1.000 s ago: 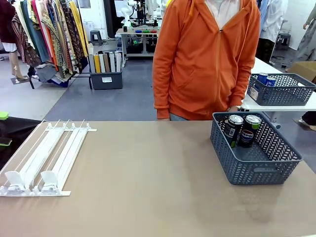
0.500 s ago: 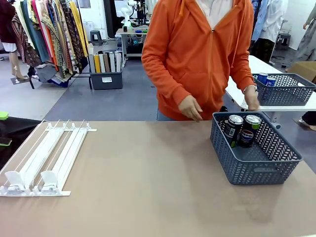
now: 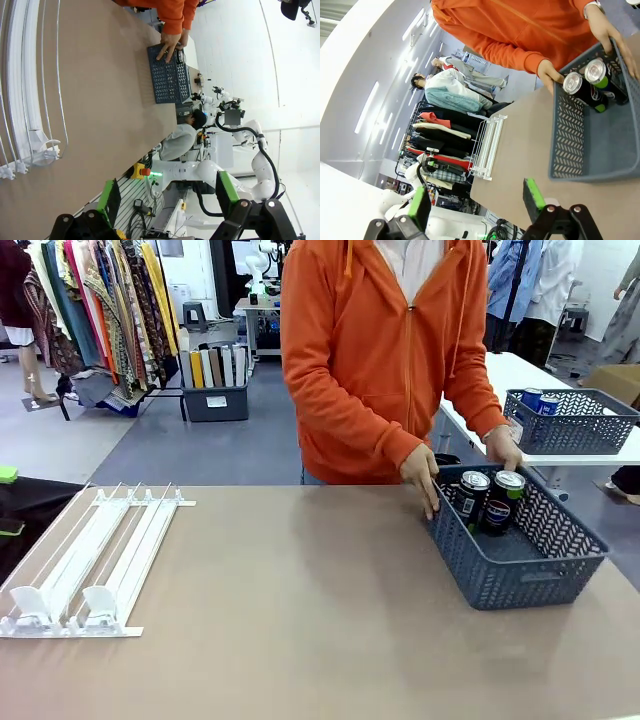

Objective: Retrieve and store the cans from the dispenser.
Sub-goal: Pick up one can from the Automatic Can Dispenser and place it in the middle of the table.

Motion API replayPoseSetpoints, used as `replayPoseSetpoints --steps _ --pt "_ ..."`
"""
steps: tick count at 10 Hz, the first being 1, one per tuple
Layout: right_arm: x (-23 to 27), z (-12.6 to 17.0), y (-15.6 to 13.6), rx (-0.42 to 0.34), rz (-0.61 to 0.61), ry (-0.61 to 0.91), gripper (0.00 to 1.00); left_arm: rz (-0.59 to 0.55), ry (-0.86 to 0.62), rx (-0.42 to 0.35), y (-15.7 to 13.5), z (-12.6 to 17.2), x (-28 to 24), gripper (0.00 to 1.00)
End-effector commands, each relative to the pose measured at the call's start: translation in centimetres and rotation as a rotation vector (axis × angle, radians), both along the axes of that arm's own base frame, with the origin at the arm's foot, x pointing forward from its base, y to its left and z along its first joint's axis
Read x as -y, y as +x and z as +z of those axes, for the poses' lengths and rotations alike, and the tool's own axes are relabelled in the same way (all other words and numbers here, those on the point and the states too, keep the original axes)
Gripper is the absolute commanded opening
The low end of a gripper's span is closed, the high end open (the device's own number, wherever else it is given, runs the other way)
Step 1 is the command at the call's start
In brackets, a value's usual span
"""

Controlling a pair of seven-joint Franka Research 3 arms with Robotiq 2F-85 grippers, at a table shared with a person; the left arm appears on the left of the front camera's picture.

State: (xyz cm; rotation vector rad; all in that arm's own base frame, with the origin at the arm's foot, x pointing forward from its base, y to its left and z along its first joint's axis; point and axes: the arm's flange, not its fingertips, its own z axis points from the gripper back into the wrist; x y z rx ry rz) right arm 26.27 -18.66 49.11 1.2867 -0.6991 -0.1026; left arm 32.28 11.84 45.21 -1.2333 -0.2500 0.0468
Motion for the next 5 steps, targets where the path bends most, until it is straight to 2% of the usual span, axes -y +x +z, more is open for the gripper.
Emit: replayPoseSetpoints --steps 1,5 --pt "-0.14 0.43 0.32 0.028 -0.005 0.021 1.0 0.009 -0.024 -0.004 -0.07 0.35 0.16 1.0" --pt "-0.14 0.43 0.32 0.028 -0.005 0.021 1.0 0.009 -0.024 -0.004 -0.07 0.35 0.16 1.0"
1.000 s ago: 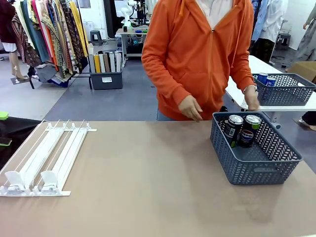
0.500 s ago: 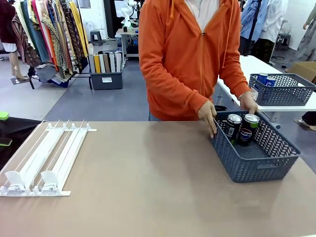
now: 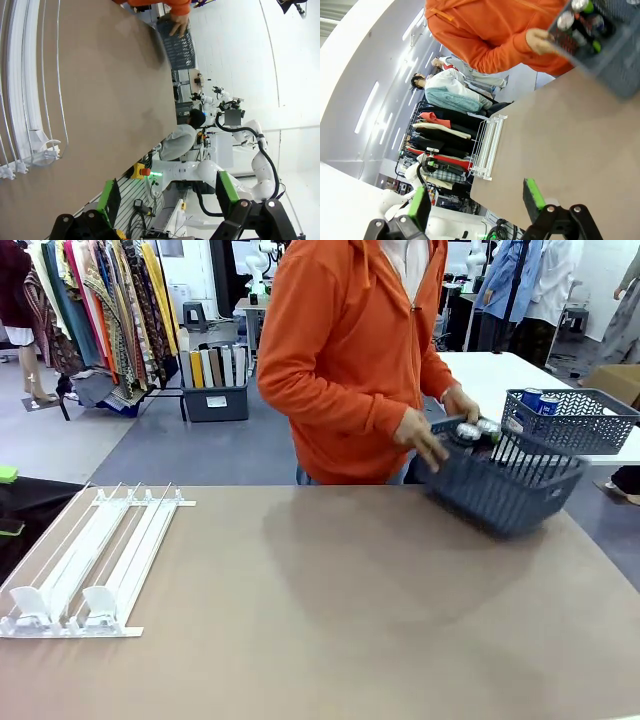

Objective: Retrieve and store the cans from the dispenser.
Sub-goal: Pick up one can from the Automatic Can Dispenser and place it in the middle of the table.

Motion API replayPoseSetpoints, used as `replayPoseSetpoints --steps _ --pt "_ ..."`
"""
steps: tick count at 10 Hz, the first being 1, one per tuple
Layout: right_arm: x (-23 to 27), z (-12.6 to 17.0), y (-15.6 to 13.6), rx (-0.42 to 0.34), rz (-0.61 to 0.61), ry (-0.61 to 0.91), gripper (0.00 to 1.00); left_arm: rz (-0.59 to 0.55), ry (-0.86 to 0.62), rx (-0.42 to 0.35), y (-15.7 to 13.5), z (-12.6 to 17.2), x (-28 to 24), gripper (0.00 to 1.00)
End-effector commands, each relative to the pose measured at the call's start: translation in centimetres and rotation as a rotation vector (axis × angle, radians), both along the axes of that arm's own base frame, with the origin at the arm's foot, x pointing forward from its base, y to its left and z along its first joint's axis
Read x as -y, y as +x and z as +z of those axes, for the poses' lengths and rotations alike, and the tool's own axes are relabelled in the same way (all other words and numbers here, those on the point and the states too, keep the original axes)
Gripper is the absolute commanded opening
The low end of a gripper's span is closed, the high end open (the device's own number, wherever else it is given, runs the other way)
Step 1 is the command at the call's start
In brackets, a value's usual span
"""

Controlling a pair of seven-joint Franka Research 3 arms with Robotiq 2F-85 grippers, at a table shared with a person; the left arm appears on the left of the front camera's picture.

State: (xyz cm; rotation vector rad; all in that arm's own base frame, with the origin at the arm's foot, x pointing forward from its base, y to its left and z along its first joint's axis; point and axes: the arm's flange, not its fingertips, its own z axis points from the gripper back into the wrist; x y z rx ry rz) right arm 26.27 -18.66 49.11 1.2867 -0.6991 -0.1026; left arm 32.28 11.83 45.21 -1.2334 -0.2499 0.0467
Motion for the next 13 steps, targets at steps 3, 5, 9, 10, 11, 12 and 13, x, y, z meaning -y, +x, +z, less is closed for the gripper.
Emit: replayPoseSetpoints --steps 3,5,9,10,11,12,13 --pt "-0.14 0.43 0.32 0.028 -0.005 0.021 1.0 0.009 -0.024 -0.004 -0.07 0.35 0.16 1.0" --pt "-0.14 0.43 0.32 0.028 -0.005 0.021 1.0 0.009 -0.024 -0.004 -0.07 0.35 0.16 1.0" --pt "-0.14 0.43 0.32 0.028 -0.005 0.021 1.0 0.009 -0.024 -0.004 -0.07 0.35 0.16 1.0" --pt "-0.14 0.43 0.32 0.028 -0.005 0.021 1.0 0.009 -0.024 -0.004 -0.07 0.35 0.16 1.0" --pt "-0.14 0.43 0.32 0.028 -0.005 0.021 1.0 0.009 -0.024 -0.004 -0.07 0.35 0.16 1.0" --pt "-0.14 0.43 0.32 0.028 -0.005 0.021 1.0 0.009 -0.024 -0.004 -0.07 0.35 0.16 1.0" --pt "-0.14 0.43 0.32 0.028 -0.005 0.021 1.0 0.009 -0.024 -0.004 -0.07 0.35 0.16 1.0"
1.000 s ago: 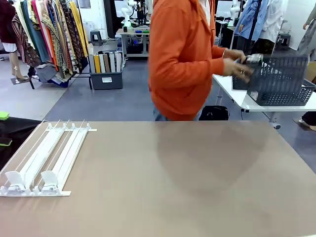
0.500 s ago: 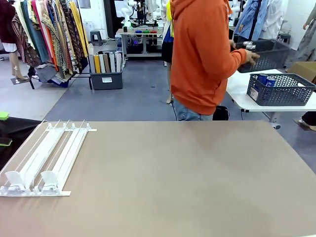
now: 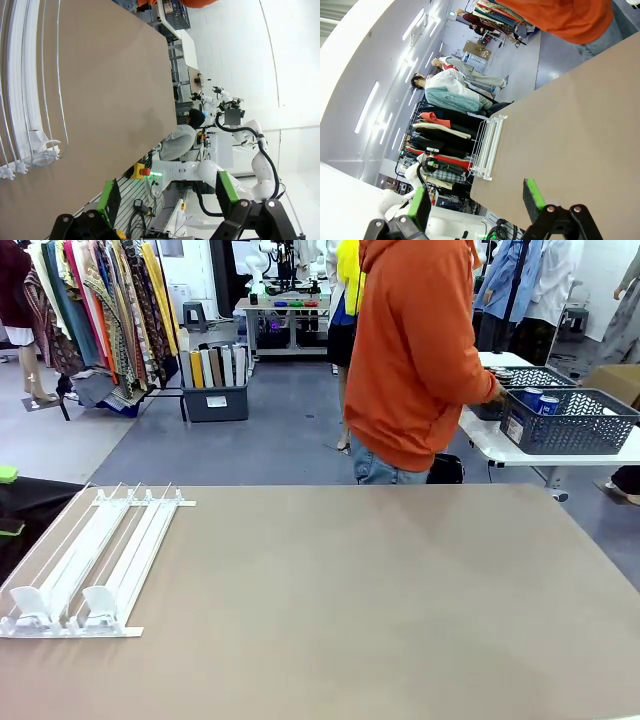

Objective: Retrieve and store the cans from the dispenser.
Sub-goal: Pick up one can from the Automatic Can Dispenser and place it in the middle of the table.

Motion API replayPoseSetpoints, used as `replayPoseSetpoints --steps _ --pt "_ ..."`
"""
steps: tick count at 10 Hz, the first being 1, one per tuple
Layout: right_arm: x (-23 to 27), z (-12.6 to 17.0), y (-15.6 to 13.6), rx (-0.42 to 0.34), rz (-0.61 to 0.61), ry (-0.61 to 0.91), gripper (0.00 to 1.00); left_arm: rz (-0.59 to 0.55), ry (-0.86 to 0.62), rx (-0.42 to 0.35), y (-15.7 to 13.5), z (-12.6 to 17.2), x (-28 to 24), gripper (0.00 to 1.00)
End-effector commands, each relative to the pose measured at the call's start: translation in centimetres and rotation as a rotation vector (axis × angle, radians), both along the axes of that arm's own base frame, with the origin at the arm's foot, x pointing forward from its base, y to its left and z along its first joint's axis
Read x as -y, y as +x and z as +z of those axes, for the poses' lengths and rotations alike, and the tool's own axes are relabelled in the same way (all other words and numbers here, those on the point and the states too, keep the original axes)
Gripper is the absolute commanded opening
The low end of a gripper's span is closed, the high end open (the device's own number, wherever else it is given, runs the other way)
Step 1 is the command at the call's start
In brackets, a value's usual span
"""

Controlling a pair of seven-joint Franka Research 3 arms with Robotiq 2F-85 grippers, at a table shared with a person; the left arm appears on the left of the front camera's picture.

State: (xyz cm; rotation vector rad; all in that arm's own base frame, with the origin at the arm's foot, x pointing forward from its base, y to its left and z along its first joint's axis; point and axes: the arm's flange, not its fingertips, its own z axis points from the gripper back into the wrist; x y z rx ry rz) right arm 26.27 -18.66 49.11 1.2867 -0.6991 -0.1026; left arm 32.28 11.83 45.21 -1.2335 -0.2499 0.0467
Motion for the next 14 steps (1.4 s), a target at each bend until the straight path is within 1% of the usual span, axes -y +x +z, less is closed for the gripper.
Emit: replayPoseSetpoints --steps 1,14 --pt "-0.13 0.43 0.32 0.028 -0.005 0.021 1.0 0.009 -0.023 -0.004 -0.07 0.35 0.16 1.0" --pt "-0.13 0.43 0.32 0.028 -0.005 0.021 1.0 0.009 -0.023 -0.004 -0.07 0.35 0.16 1.0"
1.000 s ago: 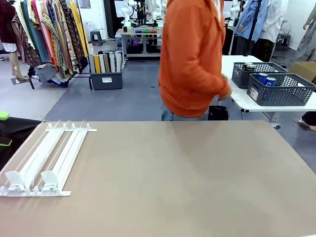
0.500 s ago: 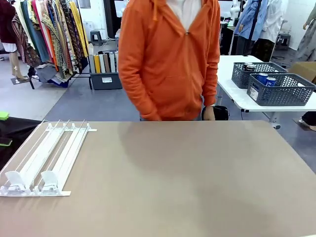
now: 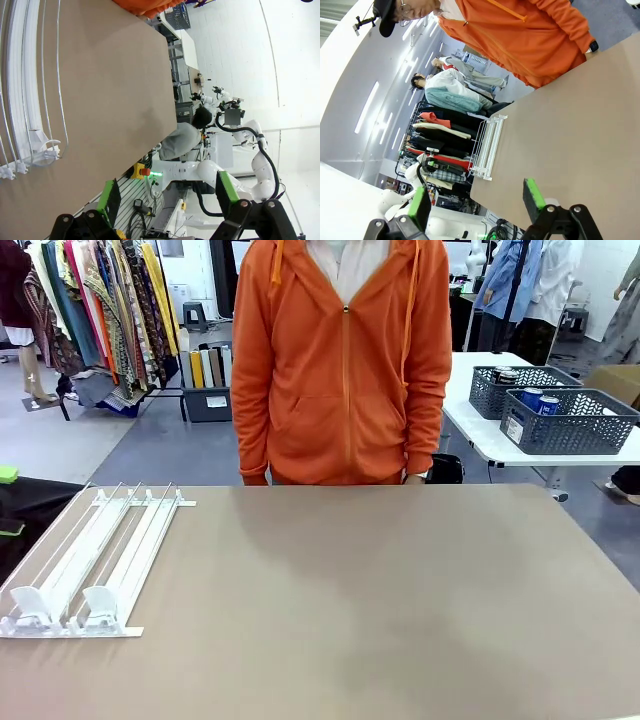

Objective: Retrieve and store the cans from the dispenser.
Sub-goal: Pick up one can from the Automatic Can Dispenser and place it in the middle of the table.

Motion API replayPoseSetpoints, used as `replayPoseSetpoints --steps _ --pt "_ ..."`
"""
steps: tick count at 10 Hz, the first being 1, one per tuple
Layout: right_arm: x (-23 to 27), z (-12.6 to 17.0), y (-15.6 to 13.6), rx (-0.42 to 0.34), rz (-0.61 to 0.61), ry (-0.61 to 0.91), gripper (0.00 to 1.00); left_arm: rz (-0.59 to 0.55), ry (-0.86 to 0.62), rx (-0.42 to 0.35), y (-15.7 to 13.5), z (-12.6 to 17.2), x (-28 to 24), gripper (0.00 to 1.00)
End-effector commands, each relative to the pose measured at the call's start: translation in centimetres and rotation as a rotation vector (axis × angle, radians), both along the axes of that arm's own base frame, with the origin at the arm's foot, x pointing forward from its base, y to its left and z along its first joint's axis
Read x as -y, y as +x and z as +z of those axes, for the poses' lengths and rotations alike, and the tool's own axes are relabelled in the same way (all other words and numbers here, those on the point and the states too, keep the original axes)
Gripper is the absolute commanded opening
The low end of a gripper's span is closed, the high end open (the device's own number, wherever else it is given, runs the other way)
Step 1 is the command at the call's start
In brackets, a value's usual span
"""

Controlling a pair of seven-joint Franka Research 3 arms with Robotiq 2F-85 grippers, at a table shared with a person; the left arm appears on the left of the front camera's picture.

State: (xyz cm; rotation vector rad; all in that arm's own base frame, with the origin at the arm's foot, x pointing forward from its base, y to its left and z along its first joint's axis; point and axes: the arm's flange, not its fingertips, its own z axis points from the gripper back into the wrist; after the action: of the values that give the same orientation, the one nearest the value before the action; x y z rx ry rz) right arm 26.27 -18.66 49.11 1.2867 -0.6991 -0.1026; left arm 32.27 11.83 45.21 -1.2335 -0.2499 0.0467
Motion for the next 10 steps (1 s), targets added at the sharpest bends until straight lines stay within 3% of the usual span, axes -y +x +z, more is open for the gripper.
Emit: replayPoseSetpoints --steps 1,10 --pt "-0.14 0.43 0.32 0.028 -0.005 0.021 1.0 0.009 -0.023 -0.004 -0.07 0.35 0.16 1.0" --pt "-0.14 0.43 0.32 0.028 -0.005 0.021 1.0 0.009 -0.023 -0.004 -0.07 0.35 0.16 1.0"
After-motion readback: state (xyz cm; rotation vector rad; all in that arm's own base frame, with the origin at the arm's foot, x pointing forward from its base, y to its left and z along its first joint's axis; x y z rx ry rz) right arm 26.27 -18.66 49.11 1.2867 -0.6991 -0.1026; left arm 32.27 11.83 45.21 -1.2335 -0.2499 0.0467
